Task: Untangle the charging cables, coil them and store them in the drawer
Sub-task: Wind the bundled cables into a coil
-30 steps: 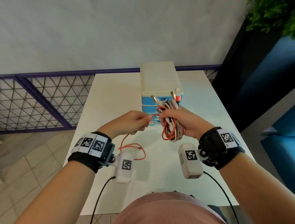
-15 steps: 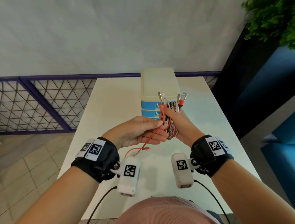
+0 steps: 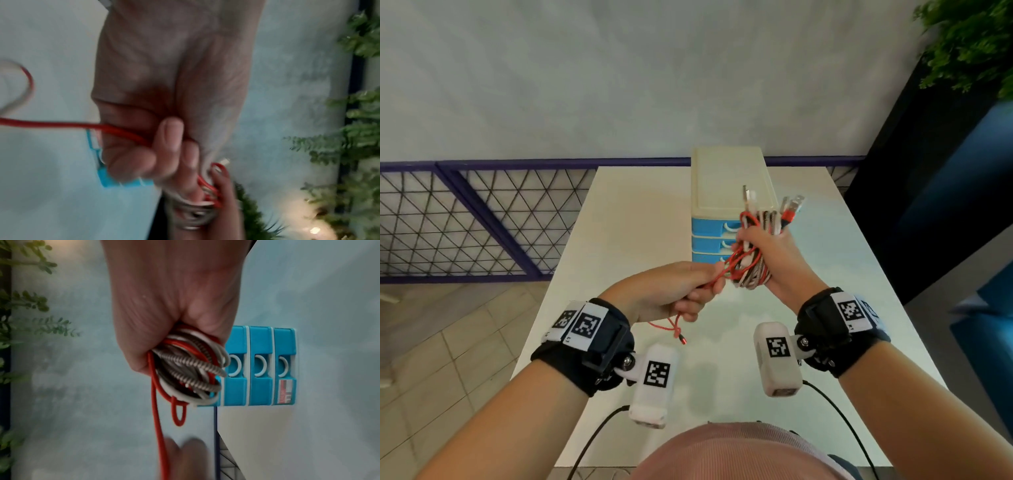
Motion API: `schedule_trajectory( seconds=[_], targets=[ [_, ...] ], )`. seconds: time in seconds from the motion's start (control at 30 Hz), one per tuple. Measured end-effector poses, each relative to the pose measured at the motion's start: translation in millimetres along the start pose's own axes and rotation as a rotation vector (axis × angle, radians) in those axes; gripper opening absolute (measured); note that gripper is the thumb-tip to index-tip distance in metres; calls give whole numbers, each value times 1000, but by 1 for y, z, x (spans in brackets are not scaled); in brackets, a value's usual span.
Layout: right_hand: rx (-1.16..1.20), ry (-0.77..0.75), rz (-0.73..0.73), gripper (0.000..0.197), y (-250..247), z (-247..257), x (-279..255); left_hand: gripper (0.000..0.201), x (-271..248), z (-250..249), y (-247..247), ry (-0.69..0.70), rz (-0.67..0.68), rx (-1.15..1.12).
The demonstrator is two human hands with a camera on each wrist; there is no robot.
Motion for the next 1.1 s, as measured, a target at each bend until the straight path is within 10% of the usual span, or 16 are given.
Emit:
schedule_trajectory(
  seconds=[0.13,0.5,0.87,1.1],
  targets=[
    [260,17,10,6,-14,17,3,40,-7,33,2,-83,177,138],
    [-180,202,223,23,5,2,-14,21,12,-15,-43,186,-140,855],
    [-136,347,394,21,33,-25,-24,15,-1,-48,-38,524,-552,640],
    [-183,247,216,10,12,-19,-16,29,4,-32,-57,281,-501,708]
  ],
)
Point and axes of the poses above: each hand's wrist, its own x-axis towards the middle knuckle, its own y-axis out of the palm, z = x × y, the point moved 8 cm from there along x, towards the middle knuckle, and after that the axes turned 8 degrees about y, right-handed, at the moved point
